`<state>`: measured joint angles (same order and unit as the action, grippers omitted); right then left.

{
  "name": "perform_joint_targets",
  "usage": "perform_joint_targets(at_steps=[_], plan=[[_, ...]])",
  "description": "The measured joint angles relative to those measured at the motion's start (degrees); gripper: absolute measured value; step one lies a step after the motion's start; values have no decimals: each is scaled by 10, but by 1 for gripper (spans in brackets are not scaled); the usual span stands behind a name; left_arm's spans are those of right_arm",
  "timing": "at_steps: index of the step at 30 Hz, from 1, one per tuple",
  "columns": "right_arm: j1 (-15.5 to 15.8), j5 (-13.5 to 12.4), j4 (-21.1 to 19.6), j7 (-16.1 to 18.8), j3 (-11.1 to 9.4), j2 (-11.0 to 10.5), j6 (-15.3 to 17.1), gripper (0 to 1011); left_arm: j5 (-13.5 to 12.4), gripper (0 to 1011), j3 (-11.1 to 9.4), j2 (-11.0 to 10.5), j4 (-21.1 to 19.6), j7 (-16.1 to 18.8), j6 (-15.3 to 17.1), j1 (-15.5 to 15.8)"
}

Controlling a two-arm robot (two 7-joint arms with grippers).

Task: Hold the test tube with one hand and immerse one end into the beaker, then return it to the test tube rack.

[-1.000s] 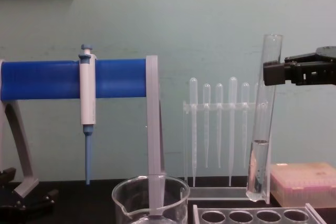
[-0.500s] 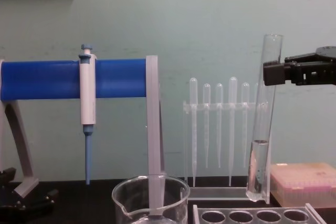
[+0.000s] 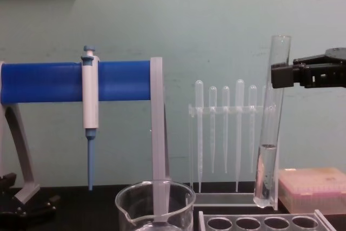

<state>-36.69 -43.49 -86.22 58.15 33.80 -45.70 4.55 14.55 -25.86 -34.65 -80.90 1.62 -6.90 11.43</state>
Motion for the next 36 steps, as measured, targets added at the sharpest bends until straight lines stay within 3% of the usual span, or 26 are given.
perform_joint_targets(at_steps=[36], plan=[[0, 0, 0, 0, 0, 0, 0, 238, 0, 1000, 0, 0, 0, 0, 0, 0]])
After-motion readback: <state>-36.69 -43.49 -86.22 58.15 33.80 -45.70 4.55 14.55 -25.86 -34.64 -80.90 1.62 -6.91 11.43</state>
